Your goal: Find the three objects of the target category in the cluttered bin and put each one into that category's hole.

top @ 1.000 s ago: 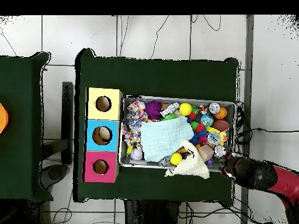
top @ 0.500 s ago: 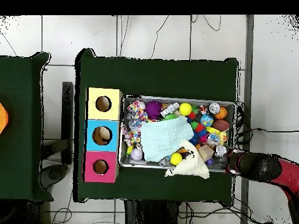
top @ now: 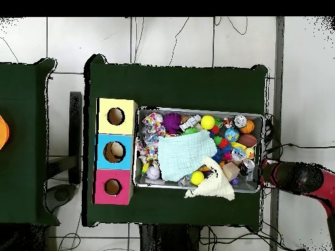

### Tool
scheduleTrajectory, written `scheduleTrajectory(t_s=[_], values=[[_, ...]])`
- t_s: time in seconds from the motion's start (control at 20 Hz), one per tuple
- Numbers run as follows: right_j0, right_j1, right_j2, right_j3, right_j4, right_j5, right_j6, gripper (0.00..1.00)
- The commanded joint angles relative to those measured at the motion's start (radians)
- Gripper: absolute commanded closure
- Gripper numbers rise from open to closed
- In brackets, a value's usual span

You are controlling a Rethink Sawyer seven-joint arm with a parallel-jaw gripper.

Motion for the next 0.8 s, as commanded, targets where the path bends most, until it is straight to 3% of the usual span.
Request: scheduleTrajectory(t_s=[0.05,0.8], values=[[-0.003,0.1,0.057,-0.143,-0.072,0.067,-0.296,0.0],[0.006,0.057,0.072,-0.111,-0.048,0.102,-0.272,0.0]])
